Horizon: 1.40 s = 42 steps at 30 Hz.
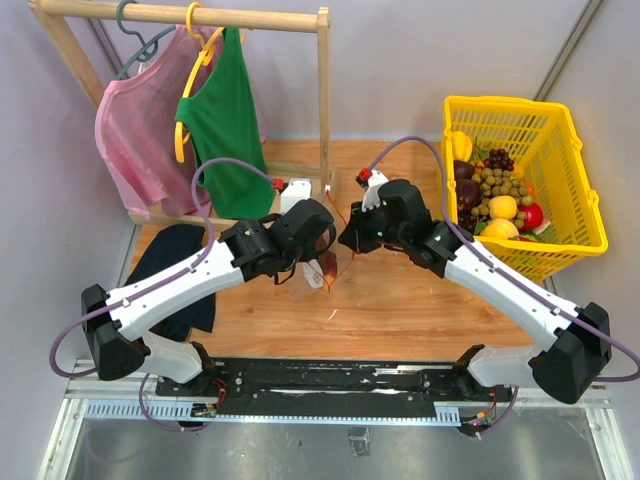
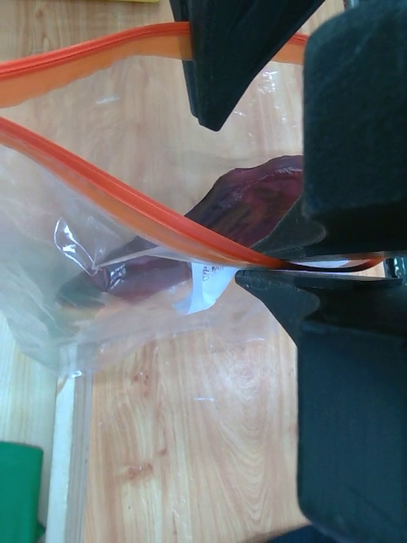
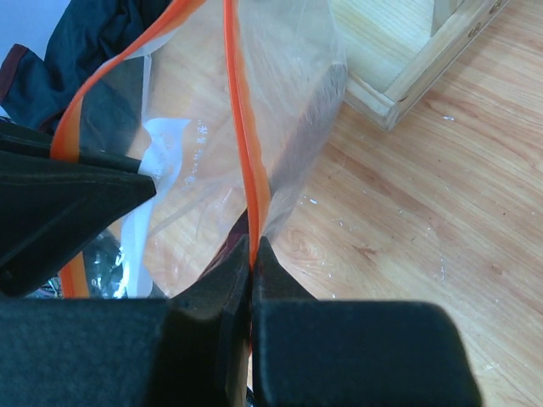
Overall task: Place the food in the zip-top bag and seal the zipper
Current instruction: Adjust the fake food in the zipper food storage bag.
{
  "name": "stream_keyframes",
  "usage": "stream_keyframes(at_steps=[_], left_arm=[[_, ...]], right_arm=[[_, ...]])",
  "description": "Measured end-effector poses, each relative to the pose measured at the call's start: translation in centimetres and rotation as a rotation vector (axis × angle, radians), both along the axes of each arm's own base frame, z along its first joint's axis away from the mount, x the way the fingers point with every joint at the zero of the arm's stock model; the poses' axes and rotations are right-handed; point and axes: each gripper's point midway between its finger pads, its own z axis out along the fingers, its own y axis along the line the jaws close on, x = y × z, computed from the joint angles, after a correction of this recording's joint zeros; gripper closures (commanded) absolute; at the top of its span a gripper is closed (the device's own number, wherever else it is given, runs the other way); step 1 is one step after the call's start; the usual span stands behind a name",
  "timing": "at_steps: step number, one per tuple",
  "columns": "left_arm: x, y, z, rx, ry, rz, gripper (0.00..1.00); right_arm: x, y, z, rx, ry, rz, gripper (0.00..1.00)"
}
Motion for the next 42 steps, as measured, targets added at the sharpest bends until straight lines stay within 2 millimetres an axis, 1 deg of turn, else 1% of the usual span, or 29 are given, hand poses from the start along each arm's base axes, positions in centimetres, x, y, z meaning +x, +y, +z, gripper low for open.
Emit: stream_keyframes(at_steps=[3, 6, 10, 13, 15, 20, 23, 26, 28, 33, 37, 40, 42], left_arm=[[0.1, 0.6, 0.5, 0.018, -0.009, 0.020, 0.94], [0.2, 1.4, 1.0, 0.045, -0.021, 0.040, 0.99], [0.6, 2.6, 1.9, 0.091, -0.049, 0.063, 1.00], [1.0, 3.3, 2.7, 0.121, -0.071, 0.069, 1.00], [1.2, 3.6, 2.9, 0.142, -0.080, 0.066, 1.00], [1.3, 4.0, 2.9, 0.188, -0.090, 0.039, 0.99], [1.4, 4.0, 2.9, 0.209, -0.094, 0.020, 1.00], [1.6, 3.8, 2.8, 0.227, -0.099, 0.003, 1.00], [1.8, 3.5, 2.7, 0.238, -0.103, -0.011, 0.99], [2.2, 2.9, 2.5, 0.255, -0.111, -0.042, 1.00], [2.6, 2.6, 2.7, 0.246, -0.120, -0.057, 0.99], [2.8, 2.4, 2.5, 0.240, -0.127, -0.063, 0.99], [2.7, 2.2, 2.1, 0.240, -0.122, -0.075, 1.00]], right_arm=[[0.3, -0.1, 0.0, -0.002, -0.010, -0.031, 0.99], [0.8, -1.0, -0.5, -0.023, -0.016, -0.089, 0.98], [1.3, -2.2, -1.6, -0.059, -0.019, -0.164, 0.95], [1.5, -2.7, -2.3, -0.073, -0.010, -0.192, 0.92], [1.5, -2.7, -2.4, -0.075, -0.007, -0.197, 0.88], [1.4, -2.5, -2.7, -0.080, 0.003, -0.180, 0.70], [1.3, -2.5, -1.9, -0.088, -0.007, -0.159, 0.60], [1.5, -2.8, -0.2, -0.088, -0.040, -0.147, 0.53], [1.6, -3.6, 1.0, -0.093, -0.059, -0.149, 0.48], [2.4, -7.4, 4.7, -0.122, -0.129, -0.209, 0.41], [3.6, -11.5, 7.1, -0.167, -0.173, -0.301, 0.39], [4.9, -15.6, 8.3, -0.207, -0.185, -0.411, 0.36], [5.7, -18.3, 8.9, -0.232, -0.185, -0.485, 0.34]])
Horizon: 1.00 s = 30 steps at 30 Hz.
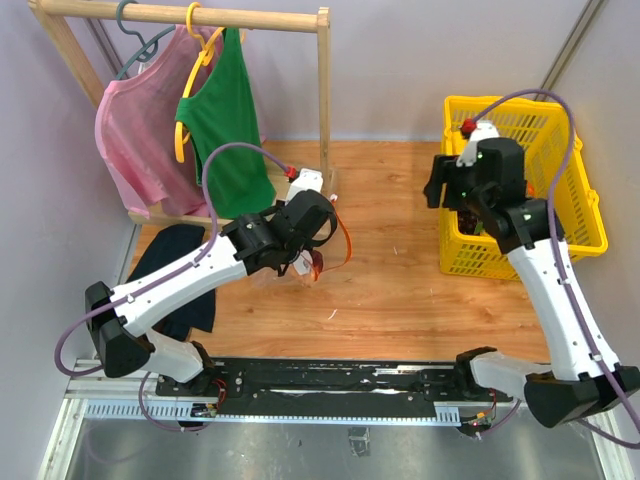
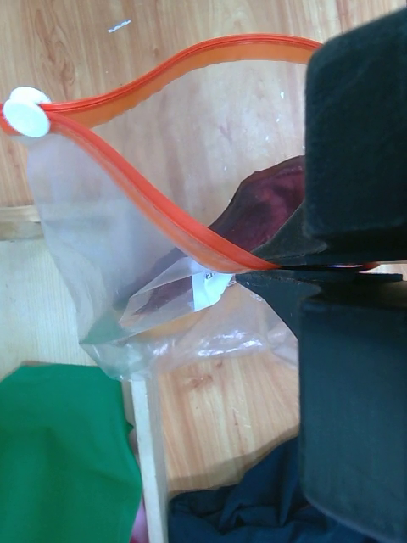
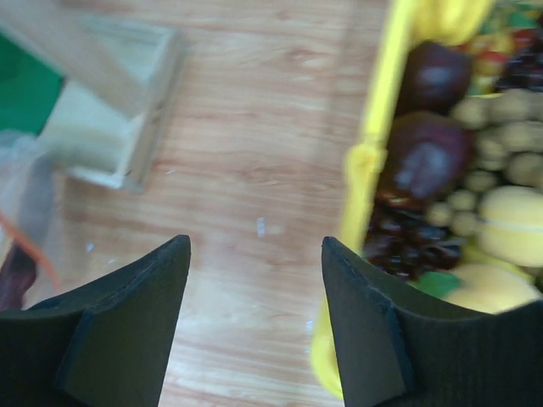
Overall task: Place the food in the zip-top bag and seal the zipper
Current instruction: Adjust the fake food in the zipper food storage bag, then pick up the fake fruit from the bin.
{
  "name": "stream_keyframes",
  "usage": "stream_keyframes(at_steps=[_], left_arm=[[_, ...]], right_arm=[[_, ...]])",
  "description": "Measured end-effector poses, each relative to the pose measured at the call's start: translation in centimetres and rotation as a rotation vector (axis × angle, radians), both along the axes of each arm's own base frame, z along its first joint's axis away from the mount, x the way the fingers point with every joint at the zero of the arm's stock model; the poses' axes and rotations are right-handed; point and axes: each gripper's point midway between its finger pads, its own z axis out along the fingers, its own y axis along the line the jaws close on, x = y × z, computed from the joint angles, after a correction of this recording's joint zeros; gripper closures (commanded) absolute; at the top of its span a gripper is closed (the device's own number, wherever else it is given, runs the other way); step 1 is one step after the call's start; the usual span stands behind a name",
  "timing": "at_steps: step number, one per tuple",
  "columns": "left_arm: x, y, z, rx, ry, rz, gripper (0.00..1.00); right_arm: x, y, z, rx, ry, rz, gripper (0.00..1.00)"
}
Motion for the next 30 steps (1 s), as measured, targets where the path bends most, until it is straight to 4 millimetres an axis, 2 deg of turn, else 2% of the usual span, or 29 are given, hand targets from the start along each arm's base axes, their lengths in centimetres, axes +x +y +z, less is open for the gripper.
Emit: stream_keyframes(at_steps=[5, 8, 14, 19, 25, 30], left_arm=[[-0.3, -0.2, -0.6, -0.005, 0.012, -0.025, 1.00], [-0.3, -0.2, -0.4, -0.019, 0.007, -0.036, 0.99], [-0.3, -0.2, -0.3, -0.037, 0.008, -0.045, 1.00], [-0.1, -0.2, -0.4, -0.046, 0.014, -0.051, 1.00], [0.4, 0.0, -0.6, -0.069, 0.029, -0.048, 1.00], [0.6, -0.1, -0.7, -0.084, 0.040, -0.054, 1.00]], right_arm=[[2.3, -6.8, 0.9, -0.043, -0.007, -0.193, 0.21], [3.9, -10.1, 0.4, -0.070, 0.020, -0.257, 0.14], [7.3, -14.7, -3.1, -0.074, 0.128, -0.283, 0.08], [8.5, -16.4, -5.9, -0.088, 0.211, -0.275, 0.08], [7.4, -16.6, -5.7, -0.110, 0.244, -0.274, 0.08], [6.2, -16.6, -5.6, -0.125, 0.252, -0.268, 0.12]])
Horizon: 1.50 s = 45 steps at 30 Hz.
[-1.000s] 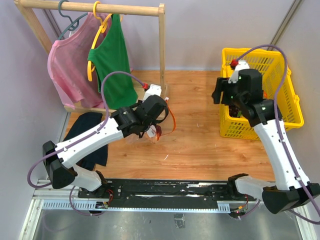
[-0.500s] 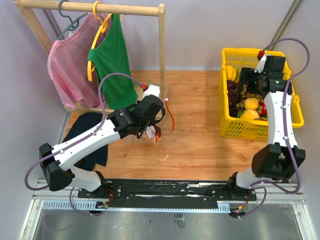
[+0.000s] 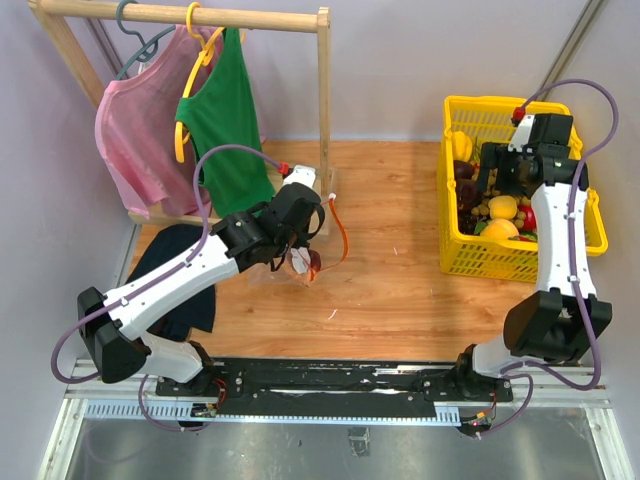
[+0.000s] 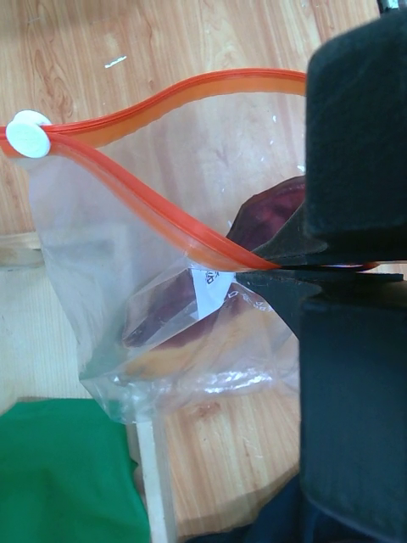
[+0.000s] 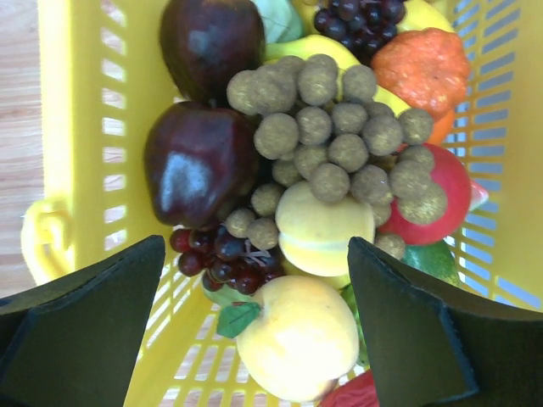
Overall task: Place the food in the zip-top bag and seal the zipper
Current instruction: Pick up the fake fruit from the bin.
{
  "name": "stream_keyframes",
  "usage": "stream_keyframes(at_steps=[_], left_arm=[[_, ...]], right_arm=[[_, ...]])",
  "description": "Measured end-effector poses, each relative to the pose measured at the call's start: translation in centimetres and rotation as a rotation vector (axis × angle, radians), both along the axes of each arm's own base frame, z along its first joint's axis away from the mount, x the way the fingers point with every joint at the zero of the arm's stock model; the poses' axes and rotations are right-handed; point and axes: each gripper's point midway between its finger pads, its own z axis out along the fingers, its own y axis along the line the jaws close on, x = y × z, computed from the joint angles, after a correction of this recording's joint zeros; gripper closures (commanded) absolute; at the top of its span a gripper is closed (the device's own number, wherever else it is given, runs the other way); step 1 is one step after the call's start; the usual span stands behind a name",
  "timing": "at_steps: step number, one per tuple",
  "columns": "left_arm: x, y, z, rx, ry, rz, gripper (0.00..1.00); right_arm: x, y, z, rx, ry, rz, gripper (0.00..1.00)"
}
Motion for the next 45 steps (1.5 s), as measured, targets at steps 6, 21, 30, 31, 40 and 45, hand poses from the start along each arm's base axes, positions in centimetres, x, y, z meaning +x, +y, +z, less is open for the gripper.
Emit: stream_keyframes(at_steps=[6, 21, 30, 31, 40, 45], left_arm=[[-0.1, -0.2, -0.3, -0.005, 0.010, -0.011, 1.00], [0.0, -0.3, -0.2, -0.014, 0.008, -0.019, 1.00], [0.1, -0.3, -0.2, -0.019, 0.012, -0.019, 1.00], [0.1, -0.4, -0.2, -0.020, 0.012, -0.021, 1.00], [0.1, -0.5, -0.2, -0.025, 0.015, -0.026, 1.00], [0.1, -0.5, -0.2, -0.027, 0.013, -0.025, 1.00]], right_arm=[[1.1, 2.6, 0.1, 0.118, -0.032, 0.097, 0.14], [4.6, 4.0, -6.0, 0.284, 0.085, 0.088, 0.15], [5.9, 3.7, -7.1, 0.280, 0.078, 0.090, 0.17], [6.1, 3.7, -7.2, 0.281, 0.077, 0.091, 0.19], [6.5, 3.8, -7.5, 0.286, 0.075, 0.101, 0.48], [5.9, 3.7, -6.7, 0.278, 0.070, 0.093, 0.54]])
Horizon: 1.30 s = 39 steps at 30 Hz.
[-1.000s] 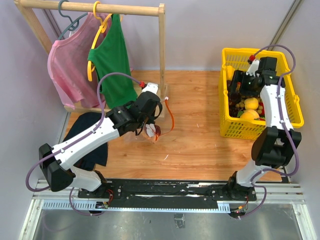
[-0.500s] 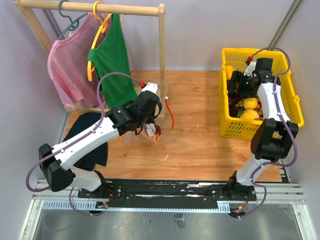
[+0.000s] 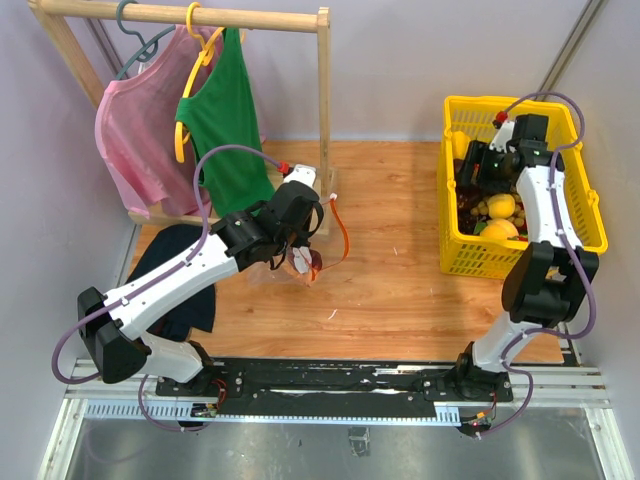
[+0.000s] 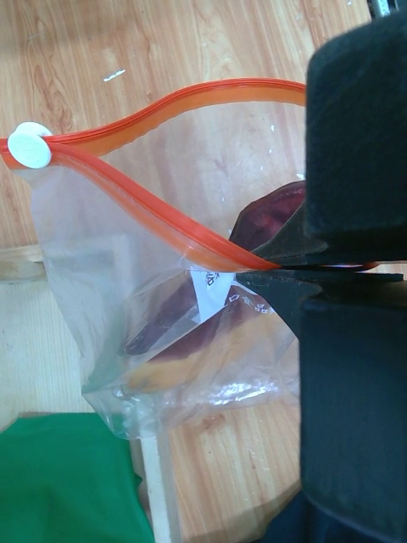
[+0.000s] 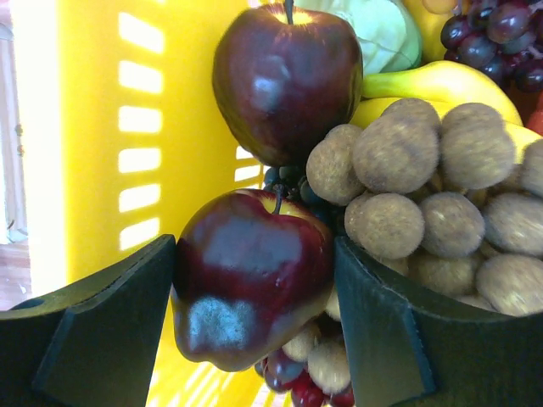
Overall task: Place the food in the zip-top bag and seal the zipper
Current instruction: Pick up the fake fruit from the bin.
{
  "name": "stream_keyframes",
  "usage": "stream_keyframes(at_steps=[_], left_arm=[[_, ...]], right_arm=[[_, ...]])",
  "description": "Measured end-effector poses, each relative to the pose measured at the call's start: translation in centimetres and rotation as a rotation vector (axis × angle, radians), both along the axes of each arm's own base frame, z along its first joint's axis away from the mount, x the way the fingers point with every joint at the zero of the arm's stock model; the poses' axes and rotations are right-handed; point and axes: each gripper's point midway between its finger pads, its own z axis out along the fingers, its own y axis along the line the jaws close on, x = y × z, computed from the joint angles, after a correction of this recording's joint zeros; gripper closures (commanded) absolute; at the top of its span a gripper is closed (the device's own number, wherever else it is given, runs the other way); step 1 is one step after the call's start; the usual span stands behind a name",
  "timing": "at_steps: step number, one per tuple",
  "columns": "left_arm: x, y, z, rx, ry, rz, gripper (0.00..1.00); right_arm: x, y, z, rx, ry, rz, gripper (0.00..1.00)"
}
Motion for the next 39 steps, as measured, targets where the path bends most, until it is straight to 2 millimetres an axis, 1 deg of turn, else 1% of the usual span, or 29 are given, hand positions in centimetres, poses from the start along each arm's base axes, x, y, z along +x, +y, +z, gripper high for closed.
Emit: stream_keyframes(at_steps=[3, 9, 12, 15, 18, 21, 23, 26, 31, 36, 39], left_arm=[[0.0, 0.0, 0.0, 0.000, 0.000, 0.002, 1.00], [0.0, 0.1, -0.2, 0.003, 0.002, 0.002, 1.00], [0.0, 0.1, -0.3, 0.003, 0.003, 0.003, 1.00], [0.1, 0.1, -0.3, 0.002, 0.002, 0.003, 1.00], [0.1, 0.1, -0.3, 0.003, 0.002, 0.003, 1.00], [0.1, 0.1, -0.4, 0.003, 0.002, 0.003, 1.00], [0.1, 0.1, -0.4, 0.002, 0.002, 0.002, 1.00], [0.1, 0.0, -0.3, -0.002, 0.002, 0.000, 1.00], [0.1, -0.2, -0.3, -0.008, 0.003, -0.005, 1.00], [0.0, -0.4, -0.3, -0.015, 0.007, -0.013, 1.00], [-0.1, -0.6, -0.3, -0.025, 0.014, -0.020, 1.00]], right_arm=[[-0.6, -0.1, 1.7, -0.017, -0.032, -0.013, 0.56], [-2.0, -1.0, 6.8, -0.084, -0.156, -0.068, 0.58], [-2.7, -1.6, 8.2, -0.122, -0.210, -0.103, 0.58], [-3.4, -2.3, 8.3, -0.156, -0.226, -0.140, 0.59], [-3.7, -3.0, 7.0, -0.181, -0.204, -0.168, 0.60], [-4.0, -3.2, 5.5, -0.186, -0.173, -0.177, 0.61], [-4.0, -3.1, 5.2, -0.185, -0.173, -0.179, 0.61], [-4.2, -3.2, 5.7, -0.187, -0.191, -0.185, 0.63], [-4.6, -3.1, 7.4, -0.187, -0.249, -0.198, 0.64], [-5.3, -2.8, 8.1, -0.169, -0.279, -0.212, 0.65], [-5.7, -2.5, 9.2, -0.154, -0.310, -0.221, 0.66]])
